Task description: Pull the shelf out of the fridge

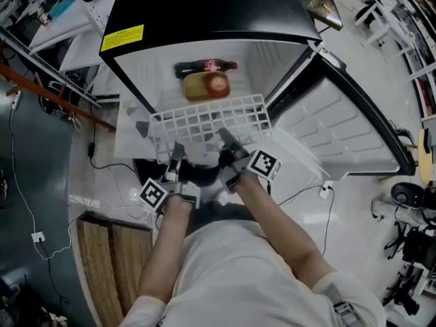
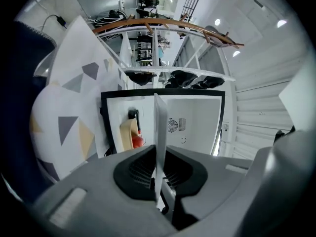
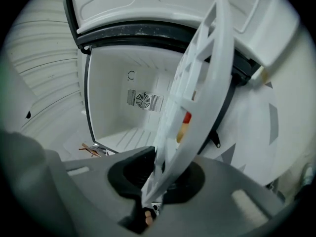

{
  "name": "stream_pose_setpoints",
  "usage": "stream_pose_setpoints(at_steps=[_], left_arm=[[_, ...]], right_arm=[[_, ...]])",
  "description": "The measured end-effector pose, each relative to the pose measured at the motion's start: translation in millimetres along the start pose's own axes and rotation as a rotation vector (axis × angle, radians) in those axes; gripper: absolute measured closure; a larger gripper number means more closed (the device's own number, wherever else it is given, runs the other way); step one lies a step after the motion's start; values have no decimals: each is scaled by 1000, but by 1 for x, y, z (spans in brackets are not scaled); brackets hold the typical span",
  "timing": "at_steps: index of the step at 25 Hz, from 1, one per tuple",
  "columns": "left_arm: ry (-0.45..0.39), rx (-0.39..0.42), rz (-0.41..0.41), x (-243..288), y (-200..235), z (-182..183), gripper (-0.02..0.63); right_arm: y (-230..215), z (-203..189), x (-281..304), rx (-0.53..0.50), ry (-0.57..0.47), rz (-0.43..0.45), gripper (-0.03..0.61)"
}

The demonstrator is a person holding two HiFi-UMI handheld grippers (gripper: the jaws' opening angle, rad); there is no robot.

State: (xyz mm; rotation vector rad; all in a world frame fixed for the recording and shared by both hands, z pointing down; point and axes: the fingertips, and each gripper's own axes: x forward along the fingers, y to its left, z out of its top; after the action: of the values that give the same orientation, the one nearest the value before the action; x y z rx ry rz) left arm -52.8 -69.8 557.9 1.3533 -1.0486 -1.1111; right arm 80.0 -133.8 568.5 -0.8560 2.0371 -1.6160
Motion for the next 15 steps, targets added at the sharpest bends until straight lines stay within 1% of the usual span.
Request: stream_pose_setpoints(at_steps=[6,10,15], left_arm=[[-38,-19,-11,-30,5,20,580],[-63,-30,-26,-48,5,46,581],[-82,-48,-48,-72,-6,84,581]], right_arm=[[6,-33,8,-14,60,4,535],[18,-58,25,-43,95,19,535],[46,-94,48,-73,103,51,534]])
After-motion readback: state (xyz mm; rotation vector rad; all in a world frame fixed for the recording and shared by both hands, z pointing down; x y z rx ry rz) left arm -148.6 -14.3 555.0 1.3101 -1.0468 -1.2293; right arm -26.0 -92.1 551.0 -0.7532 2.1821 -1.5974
